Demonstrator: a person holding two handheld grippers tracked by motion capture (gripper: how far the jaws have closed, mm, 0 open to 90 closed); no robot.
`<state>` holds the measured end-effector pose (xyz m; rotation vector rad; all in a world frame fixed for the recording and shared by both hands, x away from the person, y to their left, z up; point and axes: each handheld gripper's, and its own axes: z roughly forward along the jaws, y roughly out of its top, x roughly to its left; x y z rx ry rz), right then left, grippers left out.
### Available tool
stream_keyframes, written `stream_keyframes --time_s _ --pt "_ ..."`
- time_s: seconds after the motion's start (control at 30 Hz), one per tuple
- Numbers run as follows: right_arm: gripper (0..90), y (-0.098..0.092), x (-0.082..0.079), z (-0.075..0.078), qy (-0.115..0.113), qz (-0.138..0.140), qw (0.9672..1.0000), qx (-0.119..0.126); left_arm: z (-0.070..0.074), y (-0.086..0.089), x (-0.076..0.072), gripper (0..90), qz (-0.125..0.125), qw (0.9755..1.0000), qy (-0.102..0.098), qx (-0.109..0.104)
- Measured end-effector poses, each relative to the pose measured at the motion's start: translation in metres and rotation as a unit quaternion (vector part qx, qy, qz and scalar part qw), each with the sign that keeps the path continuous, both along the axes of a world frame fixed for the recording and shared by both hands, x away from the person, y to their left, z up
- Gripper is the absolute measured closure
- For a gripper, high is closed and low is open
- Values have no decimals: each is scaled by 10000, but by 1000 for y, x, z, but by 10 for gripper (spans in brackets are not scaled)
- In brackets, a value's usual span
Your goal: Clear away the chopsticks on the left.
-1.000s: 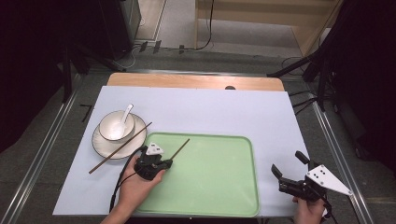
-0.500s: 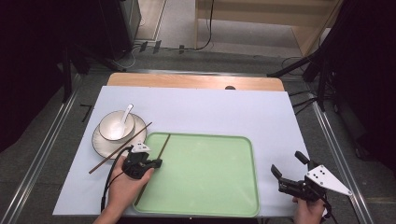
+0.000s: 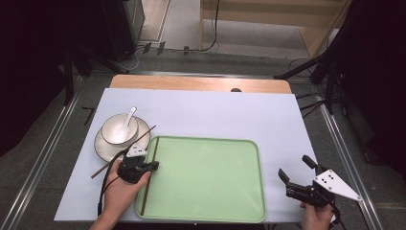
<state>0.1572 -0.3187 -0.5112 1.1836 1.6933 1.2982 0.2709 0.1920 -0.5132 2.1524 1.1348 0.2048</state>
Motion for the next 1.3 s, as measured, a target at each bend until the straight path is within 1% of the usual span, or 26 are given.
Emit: stream_keyframes --time_s 0.07,0.17,0.3,0.4,0.47,0.7,0.87,0.97,1.03,1.07,1.1,1.13,1.2,1.27,1.3 --pt "66 0 0 0 6 -1 10000 5 0 -1 -1 900 -30 9999 -93 56" --pt "70 0 0 0 11 2 10000 -9 0 -2 -1 890 -20 9999 -118 31" --pt "93 1 1 0 16 8 10000 -11 0 -2 0 887 -66 9999 -106 42" --pt "130 1 1 -1 14 8 10000 -12 -1 -3 0 886 -98 9999 -98 52" --pt "128 1 1 -1 22 11 10000 -14 -2 -4 0 898 -119 9998 -115 107" --pt "128 1 1 -1 22 12 10000 -4 -3 -4 0 900 -170 9997 -145 111" --pt "128 1 1 -1 10 6 10000 2 -1 -2 -1 846 -228 9995 -200 8" --pt "127 1 1 -1 3 7 10000 8 3 2 -3 784 -283 9991 -269 -134" --pt "127 1 1 -1 2 7 10000 4 5 4 -4 764 -333 9987 -270 -269" --pt "128 1 1 -1 4 10 10000 2 7 6 -4 753 -353 9986 -276 -296" --pt "127 1 1 -1 7 8 10000 2 8 7 -5 715 -364 9982 -295 -362" --pt "127 1 1 -1 7 8 10000 2 9 9 -6 715 -369 9980 -317 -409" --pt "127 1 1 -1 5 11 10000 4 12 12 -7 673 -394 9976 -379 -434" --pt "127 1 1 0 7 6 10000 4 14 16 -8 625 -421 9970 -500 -421" --pt "127 0 1 0 6 3 10000 2 16 18 -9 622 -411 9968 -529 -442"
